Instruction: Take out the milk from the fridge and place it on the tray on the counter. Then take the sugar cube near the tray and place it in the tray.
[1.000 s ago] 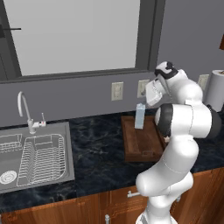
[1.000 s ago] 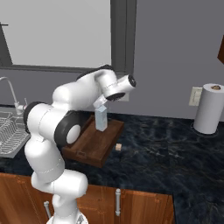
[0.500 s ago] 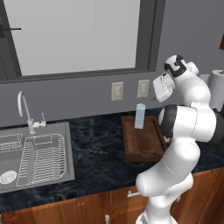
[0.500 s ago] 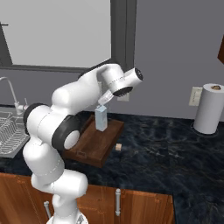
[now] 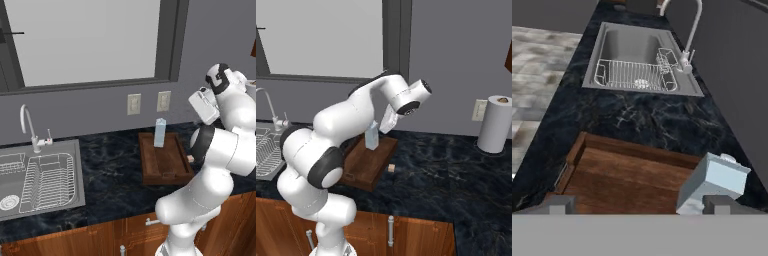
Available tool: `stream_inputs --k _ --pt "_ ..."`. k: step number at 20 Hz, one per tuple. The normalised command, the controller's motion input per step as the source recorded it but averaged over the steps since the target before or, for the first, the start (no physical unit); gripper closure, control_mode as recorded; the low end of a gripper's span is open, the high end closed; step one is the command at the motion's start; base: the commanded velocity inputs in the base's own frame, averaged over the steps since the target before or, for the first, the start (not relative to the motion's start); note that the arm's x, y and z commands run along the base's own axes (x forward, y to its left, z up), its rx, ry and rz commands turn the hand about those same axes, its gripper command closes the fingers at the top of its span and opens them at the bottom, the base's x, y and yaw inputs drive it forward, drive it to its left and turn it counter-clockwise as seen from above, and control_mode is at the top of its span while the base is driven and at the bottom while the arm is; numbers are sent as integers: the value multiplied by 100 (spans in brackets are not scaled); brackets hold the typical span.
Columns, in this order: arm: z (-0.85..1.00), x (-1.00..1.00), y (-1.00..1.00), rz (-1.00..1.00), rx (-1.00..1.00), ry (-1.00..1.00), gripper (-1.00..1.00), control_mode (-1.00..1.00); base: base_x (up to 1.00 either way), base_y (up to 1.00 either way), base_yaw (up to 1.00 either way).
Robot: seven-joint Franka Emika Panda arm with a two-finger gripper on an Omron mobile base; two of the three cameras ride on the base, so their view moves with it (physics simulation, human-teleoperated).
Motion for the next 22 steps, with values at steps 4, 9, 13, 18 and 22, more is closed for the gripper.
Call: stream_inputs --k 4,9,13,18,22 --pt "-19 -57 -34 21 -8 -1 -100 -100 0 0 0" --pt "-54 -45 -50 11 -1 -10 -100 -100 0 0 0" --pt "-83 -20 -26 3 -1 -20 -100 -100 0 0 0" --pt "-61 2 -10 1 -1 -9 -100 -100 0 0 0" --pt "-56 0 -3 4 -9 6 -100 -100 0 0 0"
